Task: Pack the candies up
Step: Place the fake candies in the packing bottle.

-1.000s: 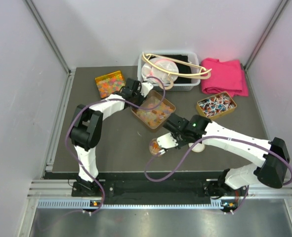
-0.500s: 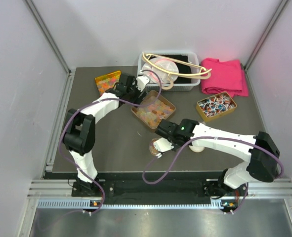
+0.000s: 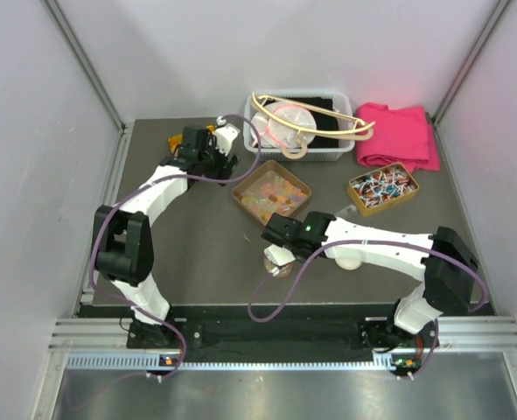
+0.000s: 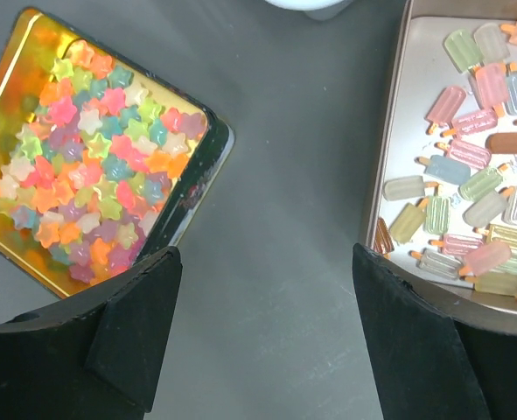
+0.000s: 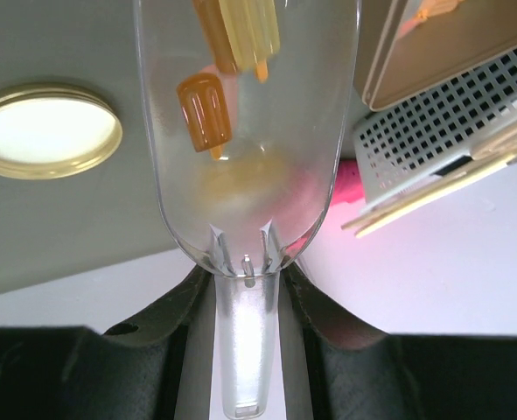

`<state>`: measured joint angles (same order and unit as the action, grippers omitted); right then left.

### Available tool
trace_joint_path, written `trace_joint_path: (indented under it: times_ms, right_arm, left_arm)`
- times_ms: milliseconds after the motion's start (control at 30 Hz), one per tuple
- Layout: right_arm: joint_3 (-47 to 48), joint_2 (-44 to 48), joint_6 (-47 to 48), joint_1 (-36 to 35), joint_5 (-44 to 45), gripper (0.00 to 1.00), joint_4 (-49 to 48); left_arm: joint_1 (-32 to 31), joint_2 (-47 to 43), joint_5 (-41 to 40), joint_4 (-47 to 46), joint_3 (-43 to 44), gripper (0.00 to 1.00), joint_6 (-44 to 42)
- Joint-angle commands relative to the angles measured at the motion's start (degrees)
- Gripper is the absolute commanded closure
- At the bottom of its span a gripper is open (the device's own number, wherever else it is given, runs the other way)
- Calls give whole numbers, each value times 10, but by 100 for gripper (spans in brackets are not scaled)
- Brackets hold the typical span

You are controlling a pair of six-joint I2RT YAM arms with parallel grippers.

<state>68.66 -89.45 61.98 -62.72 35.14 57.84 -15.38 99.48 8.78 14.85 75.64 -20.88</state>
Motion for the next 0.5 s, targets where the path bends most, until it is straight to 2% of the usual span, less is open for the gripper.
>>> trace_joint_path:
  times_ms: [0, 467]
  right_arm:
    - [28, -3, 17, -22, 56, 100, -5]
    - [6, -6, 33, -57, 142, 100, -14]
  left_arm:
    - [11, -37, 27, -11, -14, 16, 11]
    - [35, -60, 42, -21, -41, 16, 15]
